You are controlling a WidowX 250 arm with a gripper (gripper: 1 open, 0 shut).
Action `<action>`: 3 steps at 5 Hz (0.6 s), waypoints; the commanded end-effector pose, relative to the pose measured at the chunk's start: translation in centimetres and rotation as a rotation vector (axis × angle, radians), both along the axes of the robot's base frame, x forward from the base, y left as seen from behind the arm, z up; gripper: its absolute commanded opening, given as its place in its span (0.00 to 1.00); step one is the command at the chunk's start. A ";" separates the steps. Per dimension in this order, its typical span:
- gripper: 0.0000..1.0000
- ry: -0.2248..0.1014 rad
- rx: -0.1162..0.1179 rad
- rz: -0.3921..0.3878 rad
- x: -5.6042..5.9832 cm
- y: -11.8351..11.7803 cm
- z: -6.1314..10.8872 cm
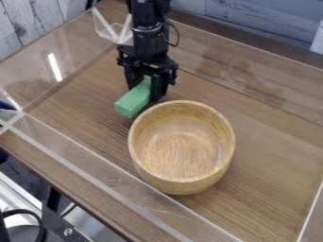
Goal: Remove the green block from inside the brown bowl and put it on the table
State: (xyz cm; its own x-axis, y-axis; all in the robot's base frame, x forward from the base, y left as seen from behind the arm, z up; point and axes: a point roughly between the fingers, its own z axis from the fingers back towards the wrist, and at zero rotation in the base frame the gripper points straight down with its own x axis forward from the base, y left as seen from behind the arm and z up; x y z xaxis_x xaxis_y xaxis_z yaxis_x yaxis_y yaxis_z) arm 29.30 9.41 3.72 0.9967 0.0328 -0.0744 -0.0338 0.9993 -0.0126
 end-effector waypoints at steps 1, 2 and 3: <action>0.00 -0.082 0.026 0.010 1.2 0.7 2.4; 1.00 -0.089 0.021 0.013 1.2 0.5 3.2; 1.00 -0.112 0.015 0.014 1.3 0.2 4.7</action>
State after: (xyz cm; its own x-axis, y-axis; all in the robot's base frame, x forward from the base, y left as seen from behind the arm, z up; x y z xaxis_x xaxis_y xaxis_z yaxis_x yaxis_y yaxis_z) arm 29.53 9.20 6.05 0.9980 0.0460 -0.0427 -0.0470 0.9986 -0.0241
